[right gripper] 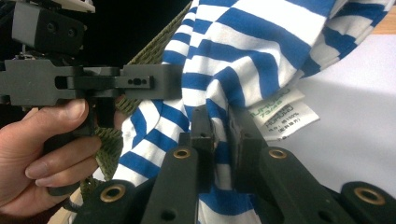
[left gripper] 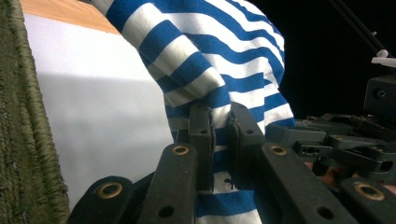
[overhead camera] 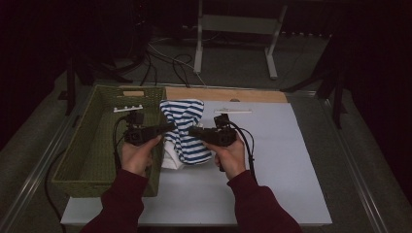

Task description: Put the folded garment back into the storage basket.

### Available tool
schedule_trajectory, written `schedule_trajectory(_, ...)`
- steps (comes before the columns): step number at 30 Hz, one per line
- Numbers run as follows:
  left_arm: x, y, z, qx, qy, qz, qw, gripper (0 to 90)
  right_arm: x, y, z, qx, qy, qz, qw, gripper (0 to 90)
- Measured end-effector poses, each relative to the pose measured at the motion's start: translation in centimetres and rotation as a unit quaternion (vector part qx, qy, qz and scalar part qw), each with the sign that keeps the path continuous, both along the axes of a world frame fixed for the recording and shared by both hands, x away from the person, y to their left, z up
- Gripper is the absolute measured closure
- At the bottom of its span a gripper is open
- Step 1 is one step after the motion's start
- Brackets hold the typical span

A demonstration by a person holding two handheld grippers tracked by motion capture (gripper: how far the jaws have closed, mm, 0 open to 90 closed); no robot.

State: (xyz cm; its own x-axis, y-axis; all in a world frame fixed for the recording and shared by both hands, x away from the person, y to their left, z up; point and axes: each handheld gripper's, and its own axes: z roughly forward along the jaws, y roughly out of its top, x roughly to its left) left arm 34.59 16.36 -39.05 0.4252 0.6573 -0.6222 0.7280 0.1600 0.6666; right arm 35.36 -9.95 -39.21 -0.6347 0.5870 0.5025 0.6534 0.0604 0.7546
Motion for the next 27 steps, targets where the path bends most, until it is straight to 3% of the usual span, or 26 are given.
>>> schedule_trajectory(27,-0.2,1.6,0.4,-0.001,-0.003,0.010,0.9999,82.1,0.3,1.8,0.2,0.007,0.004,0.012,0.9999,82.2)
